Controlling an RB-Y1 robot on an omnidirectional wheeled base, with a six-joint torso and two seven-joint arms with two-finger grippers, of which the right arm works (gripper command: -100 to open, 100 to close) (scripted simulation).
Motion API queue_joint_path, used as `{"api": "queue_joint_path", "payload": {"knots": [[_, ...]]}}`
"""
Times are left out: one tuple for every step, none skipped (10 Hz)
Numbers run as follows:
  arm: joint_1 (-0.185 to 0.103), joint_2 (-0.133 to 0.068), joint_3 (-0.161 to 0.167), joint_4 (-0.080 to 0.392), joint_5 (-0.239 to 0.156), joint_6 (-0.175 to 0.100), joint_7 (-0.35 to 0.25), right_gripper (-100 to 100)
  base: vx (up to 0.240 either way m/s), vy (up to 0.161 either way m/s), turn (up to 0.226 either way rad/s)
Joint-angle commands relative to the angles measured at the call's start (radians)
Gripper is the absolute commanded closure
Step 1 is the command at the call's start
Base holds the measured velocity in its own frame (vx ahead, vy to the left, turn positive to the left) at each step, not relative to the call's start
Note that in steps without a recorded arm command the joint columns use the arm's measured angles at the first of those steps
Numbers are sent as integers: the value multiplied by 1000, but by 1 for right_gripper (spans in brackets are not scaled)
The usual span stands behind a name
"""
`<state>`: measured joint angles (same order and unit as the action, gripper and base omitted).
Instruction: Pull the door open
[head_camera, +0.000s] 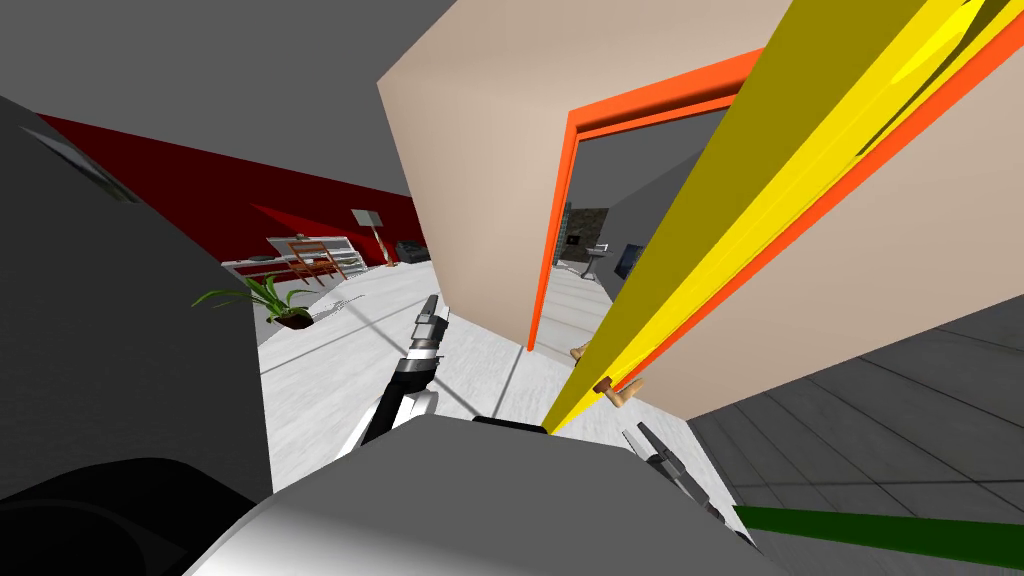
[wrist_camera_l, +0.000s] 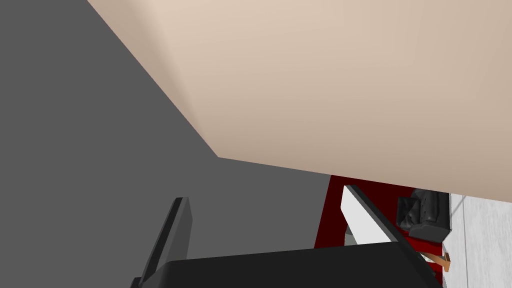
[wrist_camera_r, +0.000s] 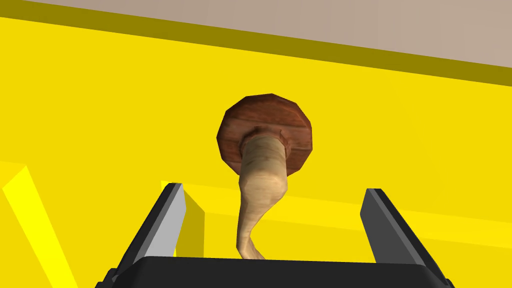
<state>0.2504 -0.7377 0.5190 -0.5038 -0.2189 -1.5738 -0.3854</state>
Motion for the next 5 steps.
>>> {"api": "queue_joint_path", "payload": {"knots": [[0,0,0,0,0,0,0,-100,-2,-6,33],[-15,4,5,20,4,-1,-5,-100,37,42,-140],[-28,8,9,39,8,-3,-9,-100,65,75,-261],[-44,12,15,61,13,-7,-14,-100,54,59,-194],[-53,15,18,73,15,-10,-17,-100,28,32,-106]]}}
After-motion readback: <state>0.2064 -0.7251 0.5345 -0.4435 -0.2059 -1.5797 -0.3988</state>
